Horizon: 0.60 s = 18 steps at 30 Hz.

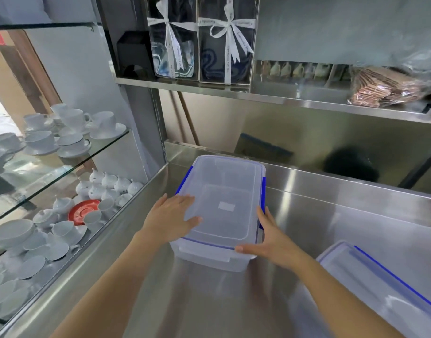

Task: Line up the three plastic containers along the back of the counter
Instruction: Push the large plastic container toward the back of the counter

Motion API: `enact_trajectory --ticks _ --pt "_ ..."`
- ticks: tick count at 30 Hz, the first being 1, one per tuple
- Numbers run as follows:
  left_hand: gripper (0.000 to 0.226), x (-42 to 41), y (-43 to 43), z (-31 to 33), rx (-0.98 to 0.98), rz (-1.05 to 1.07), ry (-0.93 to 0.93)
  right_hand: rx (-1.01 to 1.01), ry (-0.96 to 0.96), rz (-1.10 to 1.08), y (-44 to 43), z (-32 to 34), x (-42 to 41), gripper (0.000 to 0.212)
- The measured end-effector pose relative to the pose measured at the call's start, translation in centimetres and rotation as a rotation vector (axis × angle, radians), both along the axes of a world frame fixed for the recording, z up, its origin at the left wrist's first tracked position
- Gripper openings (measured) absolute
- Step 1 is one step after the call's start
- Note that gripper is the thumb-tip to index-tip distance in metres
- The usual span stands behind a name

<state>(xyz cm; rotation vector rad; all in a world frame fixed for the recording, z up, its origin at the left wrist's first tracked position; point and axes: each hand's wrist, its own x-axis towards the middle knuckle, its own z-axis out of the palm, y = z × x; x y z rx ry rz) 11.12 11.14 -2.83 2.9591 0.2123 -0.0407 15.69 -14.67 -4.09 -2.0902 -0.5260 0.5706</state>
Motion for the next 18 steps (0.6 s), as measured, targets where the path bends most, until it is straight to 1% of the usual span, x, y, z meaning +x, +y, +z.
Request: enact_trajectory --ticks 5,11,16,18 --pt "0.091 0.9 0.0 -1.0 0.001 0.031 0.022 0.015 -0.025 -0.007 1.1 -0.3 1.7 0.132" --pt "0.091 1.0 0.4 -1.0 0.031 0.013 0.005 0.013 -0.018 -0.024 1.6 -0.8 1.9 0.129" --pt "0.090 1.0 0.4 -0.3 0.053 0.002 0.071 -0.041 -0.052 -0.010 1.5 0.4 0.9 0.115" --pt "0.082 1.1 -0.1 0.8 0.110 -0.002 0.070 -0.014 -0.095 -0.013 0.9 1.3 0.4 0.100"
